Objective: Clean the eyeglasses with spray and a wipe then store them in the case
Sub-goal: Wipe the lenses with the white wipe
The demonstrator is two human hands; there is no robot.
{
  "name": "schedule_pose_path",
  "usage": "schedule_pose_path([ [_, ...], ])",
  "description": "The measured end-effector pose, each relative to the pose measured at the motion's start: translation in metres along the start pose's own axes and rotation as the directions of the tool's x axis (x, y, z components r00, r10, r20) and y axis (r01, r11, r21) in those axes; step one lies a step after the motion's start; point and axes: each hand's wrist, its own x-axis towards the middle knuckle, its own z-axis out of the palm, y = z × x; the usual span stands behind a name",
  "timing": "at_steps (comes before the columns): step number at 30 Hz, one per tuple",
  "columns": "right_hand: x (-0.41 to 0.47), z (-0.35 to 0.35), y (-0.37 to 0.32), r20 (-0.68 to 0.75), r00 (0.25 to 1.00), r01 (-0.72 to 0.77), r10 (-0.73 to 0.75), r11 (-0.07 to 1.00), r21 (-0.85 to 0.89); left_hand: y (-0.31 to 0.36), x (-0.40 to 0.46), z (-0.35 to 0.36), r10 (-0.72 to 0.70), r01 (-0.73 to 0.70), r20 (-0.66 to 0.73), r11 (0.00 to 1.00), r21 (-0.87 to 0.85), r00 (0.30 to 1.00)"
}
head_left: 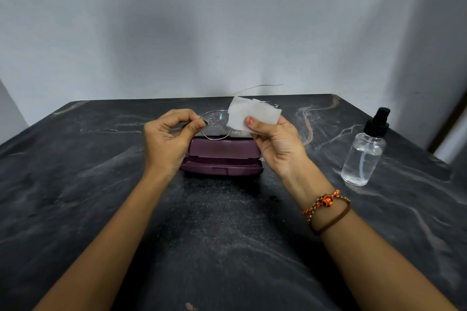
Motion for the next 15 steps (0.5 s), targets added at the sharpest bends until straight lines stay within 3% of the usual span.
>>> schedule_pose_path([
  [8, 0.0050, -0.0056, -0.0037, -0.084, 0.986, -0.139, 0.142, 0.990, 0.037, -0.0050, 0.0031, -0.0032, -0.015, 0.014, -0.024, 1.000, -0.021, 1.000],
  [13, 0.0036, -0.0048, -0.0031, -0.037, 0.988, -0.140, 0.150, 0.971, 0.193, -0.0052, 0.0019, -0.0015, 0.002, -0.003, -0.024, 1.000, -0.015, 1.000],
  [15, 0.0030, -0.0046, -0.0028, -0.014, 0.992, -0.123, 0.128, 0.977, 0.175, -0.0047, 0.0012, -0.0005, 0.007, -0.007, -0.019, 1.000, -0.013, 1.000],
])
